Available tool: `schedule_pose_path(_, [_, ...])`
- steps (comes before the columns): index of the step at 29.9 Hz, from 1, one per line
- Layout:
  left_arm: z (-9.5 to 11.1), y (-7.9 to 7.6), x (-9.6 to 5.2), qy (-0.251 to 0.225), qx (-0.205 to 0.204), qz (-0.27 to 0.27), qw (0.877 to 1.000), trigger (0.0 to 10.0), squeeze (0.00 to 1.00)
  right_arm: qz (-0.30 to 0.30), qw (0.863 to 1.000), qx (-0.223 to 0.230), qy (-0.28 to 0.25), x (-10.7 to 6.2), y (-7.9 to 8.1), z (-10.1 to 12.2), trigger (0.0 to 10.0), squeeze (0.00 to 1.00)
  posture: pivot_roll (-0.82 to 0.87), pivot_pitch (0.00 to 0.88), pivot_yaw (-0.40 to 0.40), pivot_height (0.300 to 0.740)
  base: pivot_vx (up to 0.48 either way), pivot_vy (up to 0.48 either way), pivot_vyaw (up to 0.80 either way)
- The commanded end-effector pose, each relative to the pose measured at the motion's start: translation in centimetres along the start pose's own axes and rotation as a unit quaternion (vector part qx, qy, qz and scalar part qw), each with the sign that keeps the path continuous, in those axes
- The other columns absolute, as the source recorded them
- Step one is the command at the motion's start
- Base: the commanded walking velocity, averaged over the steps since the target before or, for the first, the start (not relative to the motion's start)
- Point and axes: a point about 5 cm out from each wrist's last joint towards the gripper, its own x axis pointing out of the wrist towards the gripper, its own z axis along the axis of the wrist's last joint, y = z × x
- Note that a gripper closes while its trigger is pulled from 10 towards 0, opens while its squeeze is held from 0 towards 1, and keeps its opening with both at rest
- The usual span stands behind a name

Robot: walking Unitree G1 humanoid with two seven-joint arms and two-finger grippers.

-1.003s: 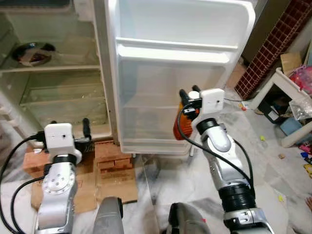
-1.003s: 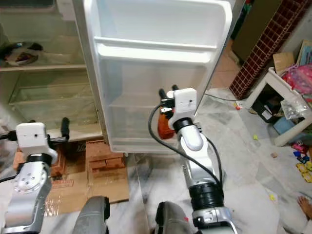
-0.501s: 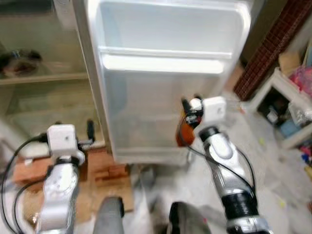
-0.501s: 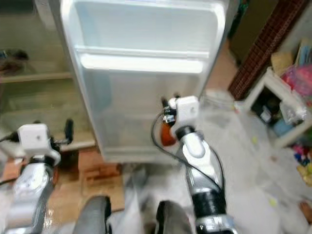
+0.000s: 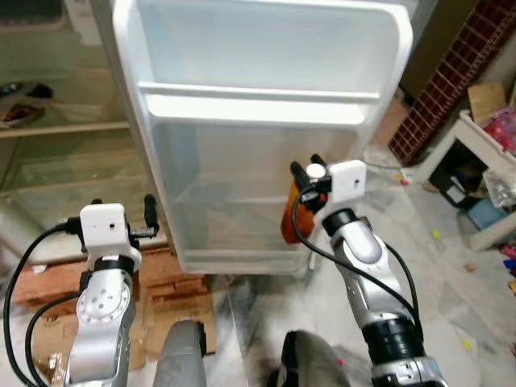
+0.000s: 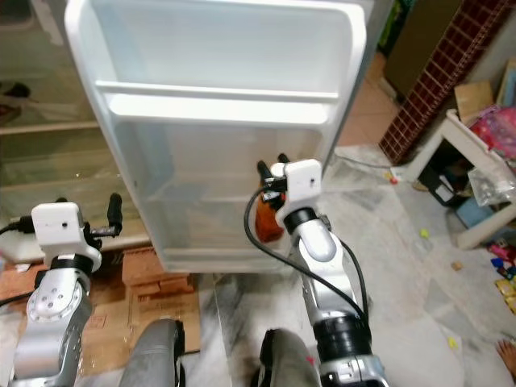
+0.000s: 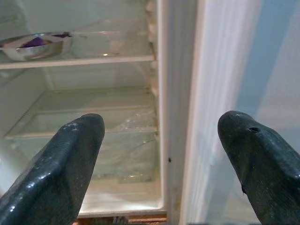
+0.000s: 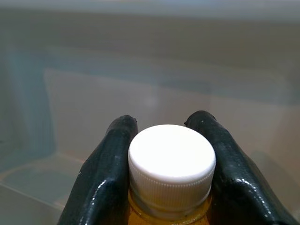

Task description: Restocking fridge

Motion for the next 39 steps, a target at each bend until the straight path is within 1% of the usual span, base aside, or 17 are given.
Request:
schedule_pose_path(1, [0.3, 0.3, -0.1, -0.002, 0.007, 0.009, 1.0, 10.0, 0.0, 0.001, 1.0, -0.001, -0.012, 0.2, -0.2, 0.5, 10.0, 0.0, 0.11, 0.065, -0.067, 0.622, 0.0, 0.0, 0.0])
schedule_pose_path(2, [0.3, 0.4, -0.1, 0.0, 0.007, 0.019, 1.0, 10.0, 0.0, 0.007, 1.0, 0.0, -0.012, 0.3, 0.0, 0.5, 10.0, 0.0, 0.12, 0.068, -0.068, 0.612, 0.0, 0.0, 0.0])
schedule_pose_path(3, [0.3, 0.4, -0.1, 0.0, 0.007, 0.019, 1.0, 10.0, 0.0, 0.007, 1.0, 0.0, -0.012, 0.3, 0.0, 0.5, 10.0, 0.0, 0.12, 0.068, -0.068, 0.612, 0.0, 0.0, 0.0])
schedule_pose_path(4, [0.2, 0.6, -0.1, 0.01, -0.003, 0.019, 1.0, 10.0, 0.0, 0.014, 1.0, 0.002, -0.012, 0.4, 0.2, 0.4, 10.0, 0.0, 0.12, 0.069, -0.068, 0.602, 0.0, 0.0, 0.0])
schedule_pose_path(8, [0.1, 0.9, -0.1, 0.013, 0.004, 0.033, 0.999, 10.0, 0.0, 0.036, 0.999, 0.006, -0.011, 0.5, 0.8, 0.2, 10.0, 0.0, 0.12, 0.067, -0.067, 0.577, 0.0, 0.0, 0.0])
schedule_pose_path(11, [0.2, 0.9, 0.0, 0.012, 0.007, 0.035, 0.999, 10.0, 0.0, 0.042, 0.999, 0.008, -0.012, 0.6, 1.0, 0.2, 10.0, 0.0, 0.12, 0.065, -0.067, 0.557, 0.0, 0.0, 0.0])
schedule_pose_path(24, [0.2, 1.4, 0.3, 0.02, 0.011, 0.054, 0.998, 10.0, 0.0, 0.053, 0.999, 0.003, -0.011, 0.5, 1.3, -0.2, 10.0, 0.0, 0.12, 0.07, -0.064, 0.557, 0.0, 0.0, 0.0])
schedule_pose_path(27, [0.1, 1.3, 0.4, 0.021, 0.005, 0.052, 0.998, 10.0, 0.0, 0.065, 0.998, 0.001, -0.012, 0.4, 1.6, -0.2, 10.0, 0.0, 0.12, 0.07, -0.064, 0.557, 0.0, 0.0, 0.0])
schedule_pose_path(29, [0.2, 1.2, 0.5, 0.019, 0.0, 0.048, 0.999, 10.0, 0.0, 0.073, 0.997, -0.001, -0.014, 0.4, 1.9, -0.1, 10.0, 0.0, 0.12, 0.07, -0.064, 0.557, 0.0, 0.345, 0.0])
schedule_pose_path(32, [0.3, 1.1, 0.5, 0.016, 0.005, 0.047, 0.999, 10.0, 0.0, 0.082, 0.996, -0.009, -0.018, 0.3, 2.3, 0.0, 10.0, 0.0, 0.12, 0.07, -0.063, 0.557, 0.273, 0.398, 0.0])
schedule_pose_path(39, [0.3, 1.1, 0.6, 0.011, 0.013, 0.047, 0.999, 10.0, 0.0, 0.084, 0.996, -0.005, -0.023, 0.3, 2.5, 0.1, 10.0, 0.0, 0.11, 0.07, -0.061, 0.557, 0.306, 0.368, 0.0])
